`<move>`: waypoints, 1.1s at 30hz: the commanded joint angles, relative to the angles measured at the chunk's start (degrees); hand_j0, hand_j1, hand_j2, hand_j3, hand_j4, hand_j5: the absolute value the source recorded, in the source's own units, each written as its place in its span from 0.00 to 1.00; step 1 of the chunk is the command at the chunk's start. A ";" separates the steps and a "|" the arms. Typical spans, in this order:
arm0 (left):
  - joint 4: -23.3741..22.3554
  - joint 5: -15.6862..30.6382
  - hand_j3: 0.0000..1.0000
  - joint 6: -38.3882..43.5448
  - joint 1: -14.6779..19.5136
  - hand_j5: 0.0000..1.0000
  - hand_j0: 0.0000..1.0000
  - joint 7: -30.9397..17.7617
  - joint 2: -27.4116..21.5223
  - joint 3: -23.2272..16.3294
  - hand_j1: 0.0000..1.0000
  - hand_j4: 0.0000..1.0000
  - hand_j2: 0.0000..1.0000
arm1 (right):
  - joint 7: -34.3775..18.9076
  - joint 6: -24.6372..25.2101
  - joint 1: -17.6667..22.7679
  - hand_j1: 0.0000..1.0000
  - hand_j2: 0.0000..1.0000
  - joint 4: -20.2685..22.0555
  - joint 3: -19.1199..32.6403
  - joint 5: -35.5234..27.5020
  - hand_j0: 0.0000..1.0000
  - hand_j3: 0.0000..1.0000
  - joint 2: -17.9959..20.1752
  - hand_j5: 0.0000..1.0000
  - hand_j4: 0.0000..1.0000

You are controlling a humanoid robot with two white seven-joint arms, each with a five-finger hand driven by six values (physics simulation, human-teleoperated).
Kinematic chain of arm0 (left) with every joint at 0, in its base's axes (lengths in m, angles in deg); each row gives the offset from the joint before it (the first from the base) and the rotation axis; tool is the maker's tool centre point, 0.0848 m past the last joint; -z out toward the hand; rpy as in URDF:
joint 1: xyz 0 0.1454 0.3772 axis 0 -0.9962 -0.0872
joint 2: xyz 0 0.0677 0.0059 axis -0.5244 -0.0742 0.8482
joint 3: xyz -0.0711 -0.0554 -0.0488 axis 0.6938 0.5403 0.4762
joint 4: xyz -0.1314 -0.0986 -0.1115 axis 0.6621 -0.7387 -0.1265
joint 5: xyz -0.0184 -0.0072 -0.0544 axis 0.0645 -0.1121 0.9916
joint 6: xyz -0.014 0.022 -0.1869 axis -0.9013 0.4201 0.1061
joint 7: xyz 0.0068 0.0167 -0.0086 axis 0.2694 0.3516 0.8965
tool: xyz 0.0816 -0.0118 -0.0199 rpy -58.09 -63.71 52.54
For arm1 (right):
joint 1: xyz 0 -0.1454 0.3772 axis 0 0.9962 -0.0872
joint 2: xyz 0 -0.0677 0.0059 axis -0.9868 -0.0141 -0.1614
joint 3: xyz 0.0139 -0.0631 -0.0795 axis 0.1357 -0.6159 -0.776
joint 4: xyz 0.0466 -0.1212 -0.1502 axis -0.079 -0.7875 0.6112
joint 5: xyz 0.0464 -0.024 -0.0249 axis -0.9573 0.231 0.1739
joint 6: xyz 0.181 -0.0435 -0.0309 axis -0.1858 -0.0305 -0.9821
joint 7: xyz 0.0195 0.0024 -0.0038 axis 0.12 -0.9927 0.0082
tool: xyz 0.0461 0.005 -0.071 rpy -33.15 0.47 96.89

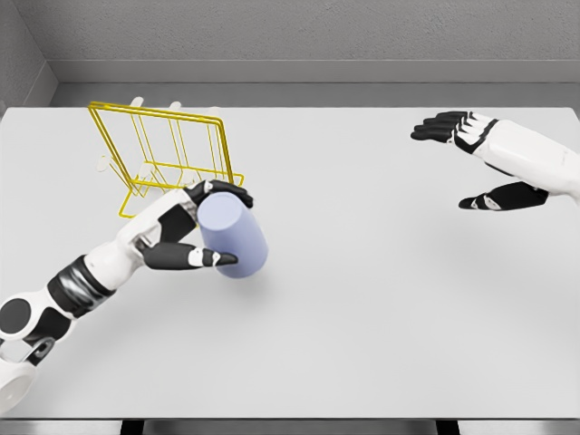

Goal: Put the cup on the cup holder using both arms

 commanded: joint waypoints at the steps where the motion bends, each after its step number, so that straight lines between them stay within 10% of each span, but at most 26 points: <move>1: 0.06 0.51 0.68 -0.08 0.09 0.68 0.68 0.00 -0.50 0.93 0.68 0.68 0.68 | 0.03 0.18 0.09 1.00 1.00 0.02 0.01 -0.42 1.00 1.00 0.05 1.00 1.00; 33: -3.54 6.31 0.68 0.18 6.33 0.68 0.68 0.17 -4.02 6.03 0.68 0.68 0.68 | 0.03 0.18 0.09 1.00 1.00 0.02 0.01 -0.42 1.00 1.00 0.05 1.00 1.00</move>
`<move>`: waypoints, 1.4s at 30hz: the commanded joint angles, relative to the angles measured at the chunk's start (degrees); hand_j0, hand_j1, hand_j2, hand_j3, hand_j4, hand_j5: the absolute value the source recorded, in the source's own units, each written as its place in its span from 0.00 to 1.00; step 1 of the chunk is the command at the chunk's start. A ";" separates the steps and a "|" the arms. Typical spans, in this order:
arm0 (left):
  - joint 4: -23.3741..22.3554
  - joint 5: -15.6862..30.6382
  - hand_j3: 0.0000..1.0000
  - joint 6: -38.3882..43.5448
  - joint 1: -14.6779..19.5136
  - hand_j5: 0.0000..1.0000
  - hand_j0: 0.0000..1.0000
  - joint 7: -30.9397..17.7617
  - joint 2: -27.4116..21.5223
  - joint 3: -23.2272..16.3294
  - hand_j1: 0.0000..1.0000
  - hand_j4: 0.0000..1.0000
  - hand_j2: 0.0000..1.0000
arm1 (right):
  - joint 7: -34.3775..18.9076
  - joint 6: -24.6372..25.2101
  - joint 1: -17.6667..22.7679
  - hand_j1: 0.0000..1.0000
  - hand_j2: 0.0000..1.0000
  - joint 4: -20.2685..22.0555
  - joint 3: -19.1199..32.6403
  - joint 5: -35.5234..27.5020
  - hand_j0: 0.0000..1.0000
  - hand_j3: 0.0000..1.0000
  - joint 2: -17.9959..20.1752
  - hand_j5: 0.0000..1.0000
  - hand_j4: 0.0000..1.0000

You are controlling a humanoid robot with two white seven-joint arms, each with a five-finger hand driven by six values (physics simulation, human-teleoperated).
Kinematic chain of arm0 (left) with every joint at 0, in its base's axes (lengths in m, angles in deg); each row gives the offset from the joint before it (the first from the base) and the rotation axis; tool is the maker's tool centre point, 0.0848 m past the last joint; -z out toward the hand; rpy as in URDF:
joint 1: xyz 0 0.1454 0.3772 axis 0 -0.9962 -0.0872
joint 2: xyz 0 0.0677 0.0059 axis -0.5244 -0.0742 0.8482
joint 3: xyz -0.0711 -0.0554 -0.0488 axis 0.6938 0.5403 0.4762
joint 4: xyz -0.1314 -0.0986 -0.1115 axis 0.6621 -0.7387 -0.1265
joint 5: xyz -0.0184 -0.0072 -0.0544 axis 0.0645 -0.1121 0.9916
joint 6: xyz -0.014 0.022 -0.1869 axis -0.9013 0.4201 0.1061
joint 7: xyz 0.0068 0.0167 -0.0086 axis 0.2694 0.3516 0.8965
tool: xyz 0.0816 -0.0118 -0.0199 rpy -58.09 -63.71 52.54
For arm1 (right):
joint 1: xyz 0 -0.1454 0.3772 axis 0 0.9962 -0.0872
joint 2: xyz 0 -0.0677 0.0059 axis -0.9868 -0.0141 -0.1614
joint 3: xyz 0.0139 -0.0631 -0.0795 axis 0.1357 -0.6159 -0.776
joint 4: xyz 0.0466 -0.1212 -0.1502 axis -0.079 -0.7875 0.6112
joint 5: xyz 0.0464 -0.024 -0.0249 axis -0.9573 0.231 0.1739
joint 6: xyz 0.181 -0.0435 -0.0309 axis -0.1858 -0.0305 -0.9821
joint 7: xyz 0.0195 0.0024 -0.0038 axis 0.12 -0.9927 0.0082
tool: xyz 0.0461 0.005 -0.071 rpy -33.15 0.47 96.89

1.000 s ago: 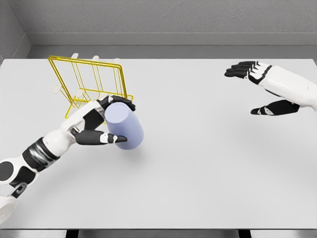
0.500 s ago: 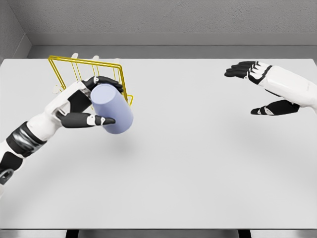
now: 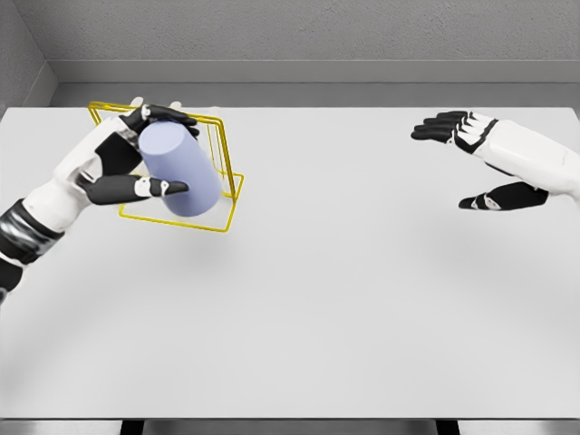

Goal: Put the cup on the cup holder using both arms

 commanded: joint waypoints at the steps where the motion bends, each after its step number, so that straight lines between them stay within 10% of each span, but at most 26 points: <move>1: -0.87 1.10 0.68 0.03 0.18 0.68 0.68 0.01 -0.14 0.13 0.68 0.68 0.68 | 0.03 0.18 0.09 1.00 1.00 -0.01 0.01 -0.42 1.00 1.00 0.05 1.00 1.00; 31: -8.43 0.57 0.68 0.73 5.80 0.68 0.68 -0.07 5.22 -1.62 0.68 0.68 0.68 | 0.03 0.18 0.09 1.00 1.00 0.34 0.01 -0.42 1.00 1.00 0.05 1.00 1.00; 42: -9.31 -0.66 0.93 0.91 6.68 0.93 0.93 -0.16 5.57 -2.77 0.93 0.93 0.93 | 0.03 0.18 0.09 1.00 1.00 0.08 0.01 -0.42 1.00 1.00 0.05 1.00 1.00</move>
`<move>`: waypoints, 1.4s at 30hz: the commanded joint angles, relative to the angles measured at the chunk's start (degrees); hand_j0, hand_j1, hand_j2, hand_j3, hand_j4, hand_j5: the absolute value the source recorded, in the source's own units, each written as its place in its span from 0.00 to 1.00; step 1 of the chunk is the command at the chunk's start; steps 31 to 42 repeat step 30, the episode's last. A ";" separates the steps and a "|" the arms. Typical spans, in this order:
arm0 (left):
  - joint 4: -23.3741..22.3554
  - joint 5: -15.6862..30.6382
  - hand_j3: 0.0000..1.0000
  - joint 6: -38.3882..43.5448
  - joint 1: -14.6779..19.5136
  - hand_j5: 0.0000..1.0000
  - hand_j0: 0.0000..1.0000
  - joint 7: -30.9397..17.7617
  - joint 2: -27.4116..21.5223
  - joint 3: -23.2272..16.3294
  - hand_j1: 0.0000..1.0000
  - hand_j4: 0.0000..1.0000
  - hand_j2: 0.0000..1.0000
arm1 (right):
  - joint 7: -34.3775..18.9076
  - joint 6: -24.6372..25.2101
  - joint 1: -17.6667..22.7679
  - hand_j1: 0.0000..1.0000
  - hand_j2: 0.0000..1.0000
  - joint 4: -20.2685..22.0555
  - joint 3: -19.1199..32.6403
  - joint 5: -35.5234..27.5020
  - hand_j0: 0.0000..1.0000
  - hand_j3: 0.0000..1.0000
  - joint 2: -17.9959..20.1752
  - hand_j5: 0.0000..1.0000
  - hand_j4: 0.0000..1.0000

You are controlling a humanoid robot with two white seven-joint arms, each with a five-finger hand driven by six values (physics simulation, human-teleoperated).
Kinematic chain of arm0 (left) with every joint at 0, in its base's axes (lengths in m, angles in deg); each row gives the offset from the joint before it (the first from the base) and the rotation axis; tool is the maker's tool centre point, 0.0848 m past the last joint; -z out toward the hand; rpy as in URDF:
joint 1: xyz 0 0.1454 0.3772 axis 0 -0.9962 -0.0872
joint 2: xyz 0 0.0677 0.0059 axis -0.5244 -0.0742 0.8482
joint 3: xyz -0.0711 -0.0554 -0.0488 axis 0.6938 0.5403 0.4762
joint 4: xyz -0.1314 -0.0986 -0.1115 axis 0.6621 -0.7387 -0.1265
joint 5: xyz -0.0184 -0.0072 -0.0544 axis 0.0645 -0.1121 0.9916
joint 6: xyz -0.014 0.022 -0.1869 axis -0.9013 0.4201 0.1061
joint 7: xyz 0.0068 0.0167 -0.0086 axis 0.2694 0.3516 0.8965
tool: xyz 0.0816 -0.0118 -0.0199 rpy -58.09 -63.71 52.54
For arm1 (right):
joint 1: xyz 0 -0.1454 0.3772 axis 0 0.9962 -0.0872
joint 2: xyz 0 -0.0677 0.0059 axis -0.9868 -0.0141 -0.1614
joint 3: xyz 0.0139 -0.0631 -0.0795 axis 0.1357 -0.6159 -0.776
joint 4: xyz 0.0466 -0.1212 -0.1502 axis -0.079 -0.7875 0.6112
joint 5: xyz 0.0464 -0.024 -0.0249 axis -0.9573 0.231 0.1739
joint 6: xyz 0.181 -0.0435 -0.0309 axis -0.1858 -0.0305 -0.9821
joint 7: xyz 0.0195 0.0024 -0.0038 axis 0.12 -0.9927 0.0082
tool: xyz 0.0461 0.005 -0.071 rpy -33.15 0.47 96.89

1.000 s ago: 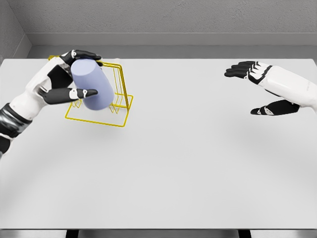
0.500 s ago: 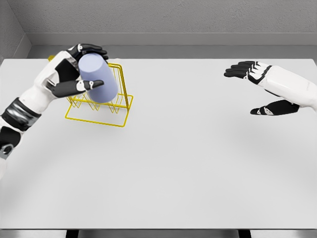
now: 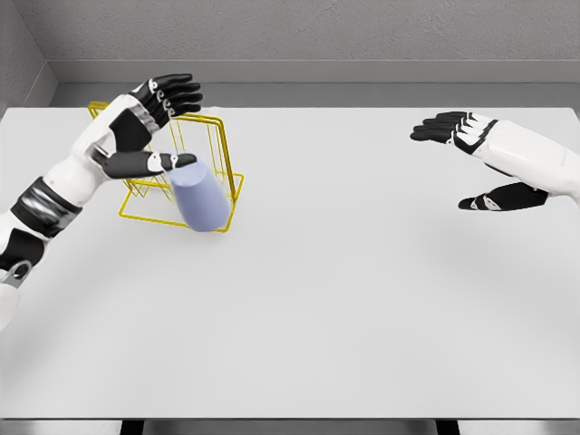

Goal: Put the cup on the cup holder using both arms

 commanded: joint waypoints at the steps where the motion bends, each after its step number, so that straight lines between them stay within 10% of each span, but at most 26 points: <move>1: -0.11 0.19 0.93 0.02 0.00 0.93 0.93 0.00 -0.04 -0.14 0.93 0.93 0.93 | 0.03 0.18 0.00 1.00 1.00 -0.06 0.01 -0.42 1.00 1.00 0.05 1.00 1.00; 14: 0.07 -0.08 0.85 -0.42 0.70 0.85 0.85 0.09 0.23 -0.05 0.85 0.85 0.85 | 0.03 0.18 0.00 1.00 1.00 -0.15 0.01 -0.42 1.00 1.00 0.05 1.00 1.00; 28: 0.95 3.35 0.99 -5.61 -2.10 0.99 0.99 0.09 -15.41 0.39 0.99 0.99 0.99 | 0.03 0.18 0.00 1.00 1.00 -0.15 0.01 -0.42 1.00 1.00 0.05 1.00 1.00; 42: 0.86 4.84 1.00 -7.54 -4.04 1.00 1.00 0.09 -16.21 0.74 1.00 1.00 1.00 | 0.03 0.18 0.00 1.00 1.00 -0.15 0.01 -0.42 1.00 1.00 0.05 1.00 1.00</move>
